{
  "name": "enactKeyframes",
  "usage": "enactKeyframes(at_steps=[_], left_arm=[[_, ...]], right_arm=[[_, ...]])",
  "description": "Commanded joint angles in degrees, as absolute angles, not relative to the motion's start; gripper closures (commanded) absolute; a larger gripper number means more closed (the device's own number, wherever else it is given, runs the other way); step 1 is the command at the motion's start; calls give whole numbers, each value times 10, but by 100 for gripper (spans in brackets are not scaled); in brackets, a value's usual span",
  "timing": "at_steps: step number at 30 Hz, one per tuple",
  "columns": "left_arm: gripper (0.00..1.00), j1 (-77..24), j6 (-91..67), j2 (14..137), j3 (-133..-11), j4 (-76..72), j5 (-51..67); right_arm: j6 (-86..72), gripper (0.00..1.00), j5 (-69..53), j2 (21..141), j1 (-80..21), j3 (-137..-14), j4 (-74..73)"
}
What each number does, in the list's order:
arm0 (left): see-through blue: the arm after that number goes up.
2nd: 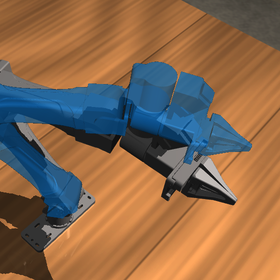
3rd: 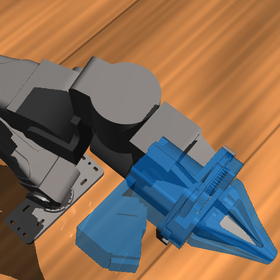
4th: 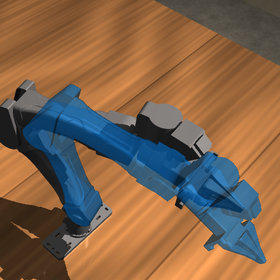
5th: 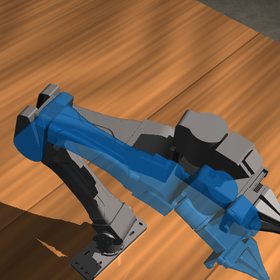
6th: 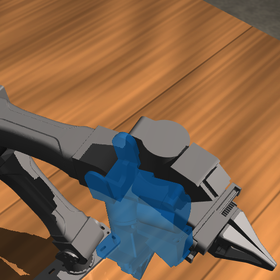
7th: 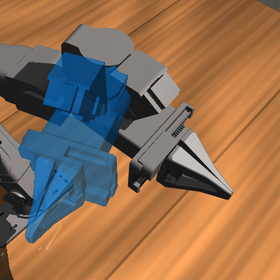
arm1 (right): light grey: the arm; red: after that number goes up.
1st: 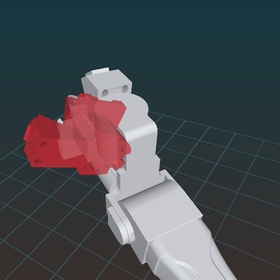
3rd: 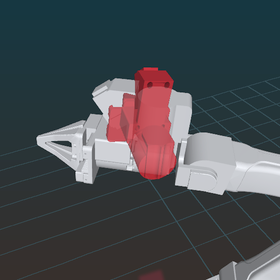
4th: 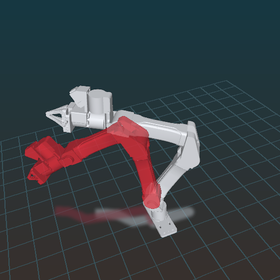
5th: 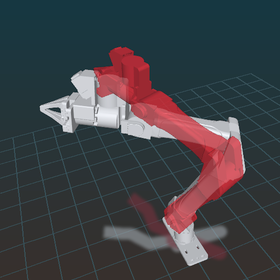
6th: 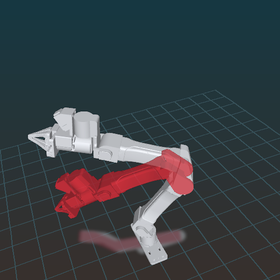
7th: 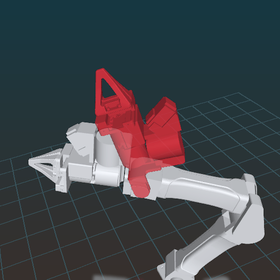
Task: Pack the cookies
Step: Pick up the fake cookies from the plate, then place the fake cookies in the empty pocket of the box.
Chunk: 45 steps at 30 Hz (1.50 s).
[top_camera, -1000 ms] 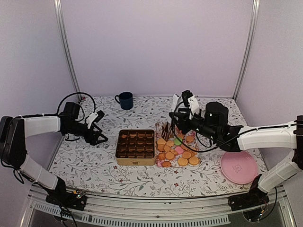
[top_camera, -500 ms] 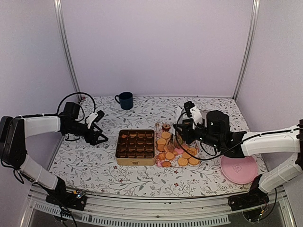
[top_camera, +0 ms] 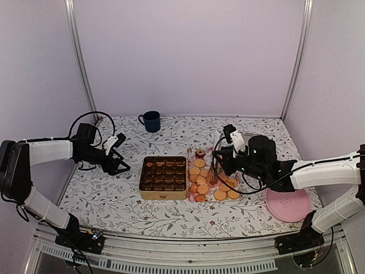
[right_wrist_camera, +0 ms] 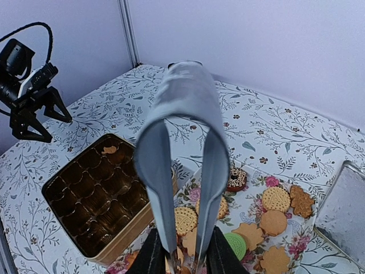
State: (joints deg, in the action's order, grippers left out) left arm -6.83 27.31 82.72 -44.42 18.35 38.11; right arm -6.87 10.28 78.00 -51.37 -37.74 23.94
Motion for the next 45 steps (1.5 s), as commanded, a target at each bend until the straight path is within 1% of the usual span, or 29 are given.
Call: enactKeyframes(at_steps=[1, 2, 6, 11, 15, 18, 27, 32, 36, 45], left_arm=[[20, -64, 270, 822, -454, 190, 384], [20, -65, 271, 823, -454, 190, 384], [20, -65, 271, 823, -455, 190, 382], [20, -65, 275, 822, -454, 192, 378], [20, -64, 277, 824, -454, 190, 374], [20, -63, 274, 828, -455, 189, 380], [20, -57, 269, 830, -455, 195, 382], [20, -55, 273, 826, -455, 203, 383], [20, -54, 278, 822, -452, 204, 381], [20, -53, 282, 824, -452, 203, 379]], right_arm=[[-60, 84, 124, 760, -516, -388, 259], [-57, 87, 126, 759, -516, -391, 257], [-49, 95, 126, 759, -516, -399, 256], [-30, 99, 119, 752, -516, -441, 245], [-7, 99, 103, 754, -518, -489, 245], [13, 99, 77, 788, -524, -536, 251], [32, 99, 6, 987, -545, -729, 269], [30, 99, -21, 1086, -548, -809, 269], [31, 99, -32, 1129, -549, -847, 262], [18, 99, -55, 1160, -549, -868, 261]])
